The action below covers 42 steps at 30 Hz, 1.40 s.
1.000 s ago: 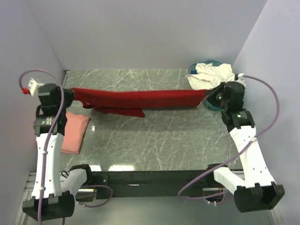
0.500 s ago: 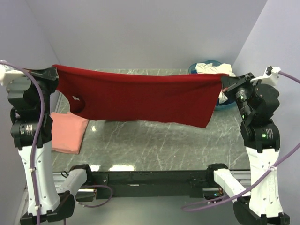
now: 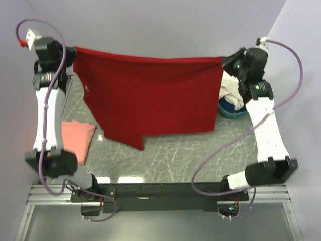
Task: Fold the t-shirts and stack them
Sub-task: Fold the tshirt
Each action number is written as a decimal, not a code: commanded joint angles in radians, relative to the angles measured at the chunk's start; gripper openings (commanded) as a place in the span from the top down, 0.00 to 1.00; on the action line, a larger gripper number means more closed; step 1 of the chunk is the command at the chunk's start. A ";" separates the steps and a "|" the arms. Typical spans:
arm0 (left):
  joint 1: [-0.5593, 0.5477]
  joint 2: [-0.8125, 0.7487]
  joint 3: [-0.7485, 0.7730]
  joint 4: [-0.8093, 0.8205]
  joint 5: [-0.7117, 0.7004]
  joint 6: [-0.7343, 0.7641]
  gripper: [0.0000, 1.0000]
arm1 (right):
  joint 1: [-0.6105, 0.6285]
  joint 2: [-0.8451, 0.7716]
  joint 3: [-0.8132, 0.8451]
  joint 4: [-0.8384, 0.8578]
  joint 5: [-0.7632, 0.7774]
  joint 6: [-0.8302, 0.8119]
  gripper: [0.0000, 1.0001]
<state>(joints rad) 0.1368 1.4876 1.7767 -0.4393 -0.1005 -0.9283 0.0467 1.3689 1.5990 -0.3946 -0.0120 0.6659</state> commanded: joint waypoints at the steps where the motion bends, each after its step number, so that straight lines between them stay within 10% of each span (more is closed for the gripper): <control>1: 0.021 0.118 0.238 0.134 0.045 0.019 1.00 | -0.025 0.070 0.197 0.155 -0.006 -0.025 1.00; 9: 0.064 0.203 0.429 0.161 0.091 0.014 1.00 | -0.068 0.214 0.398 0.157 -0.072 -0.006 1.00; 27: 0.081 -0.176 -0.797 0.251 0.104 -0.058 1.00 | -0.080 0.108 -0.520 0.346 -0.238 0.095 1.00; 42: 0.081 -0.305 -1.094 0.136 -0.002 -0.119 1.00 | -0.103 0.216 -0.770 0.258 -0.178 0.100 1.00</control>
<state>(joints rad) 0.2104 1.2663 0.7109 -0.2840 -0.0463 -1.0420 -0.0441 1.6127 0.8833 -0.1429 -0.2176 0.7612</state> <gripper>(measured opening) 0.013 0.010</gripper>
